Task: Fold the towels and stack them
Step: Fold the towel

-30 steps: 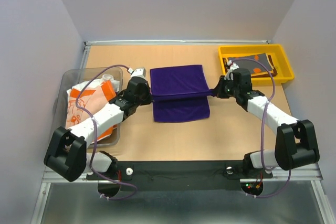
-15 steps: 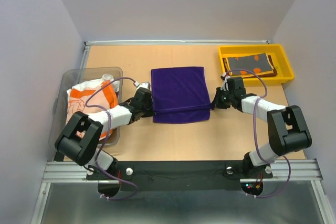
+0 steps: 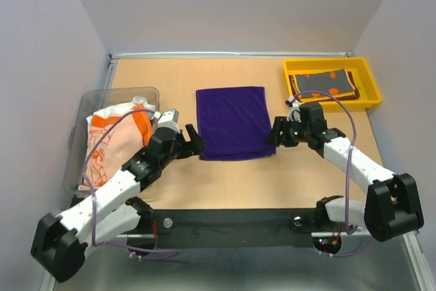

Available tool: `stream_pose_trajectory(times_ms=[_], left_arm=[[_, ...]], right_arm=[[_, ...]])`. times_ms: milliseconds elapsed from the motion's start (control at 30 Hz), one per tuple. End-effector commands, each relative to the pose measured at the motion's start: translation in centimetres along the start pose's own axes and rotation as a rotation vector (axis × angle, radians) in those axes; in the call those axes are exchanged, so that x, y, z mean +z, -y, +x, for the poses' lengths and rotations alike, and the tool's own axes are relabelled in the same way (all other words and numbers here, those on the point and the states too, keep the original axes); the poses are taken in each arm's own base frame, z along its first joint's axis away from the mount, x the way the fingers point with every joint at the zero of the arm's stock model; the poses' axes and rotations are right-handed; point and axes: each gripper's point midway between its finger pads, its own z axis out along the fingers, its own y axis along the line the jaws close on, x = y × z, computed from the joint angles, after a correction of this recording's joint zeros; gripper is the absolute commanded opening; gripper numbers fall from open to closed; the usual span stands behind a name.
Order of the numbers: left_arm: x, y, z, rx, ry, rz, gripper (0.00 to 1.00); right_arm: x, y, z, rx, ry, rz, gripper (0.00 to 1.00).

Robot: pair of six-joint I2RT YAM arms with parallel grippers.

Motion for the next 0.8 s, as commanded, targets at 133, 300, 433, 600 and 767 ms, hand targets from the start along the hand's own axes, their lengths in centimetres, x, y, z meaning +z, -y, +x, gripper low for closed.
stream_pose_trajectory(times_ms=[133, 300, 433, 600, 767], left_arm=[[-2.4, -0.5, -3.9, 0.005, 0.138, -0.064, 0.97], [0.5, 0.0, -2.1, 0.005, 0.019, -0.073, 0.91], [2.6, -0.1, 0.4, -0.013, -0.08, -0.066, 0.83], [4.1, -0.3, 3.1, -0.046, -0.164, -0.063, 0.79], [5.1, -0.6, 4.2, -0.063, -0.182, -0.073, 0.63]], right_arm=[[1.6, -5.1, -2.8, -0.291, -0.024, 0.007, 0.65], [4.8, -5.8, -1.7, -0.348, -0.084, 0.085, 0.64], [5.9, -4.5, -1.3, -0.339, -0.092, 0.177, 0.63], [4.0, -0.6, -2.3, -0.21, 0.023, 0.388, 0.64], [2.2, 3.8, -1.8, 0.005, 0.058, 0.454, 0.64]])
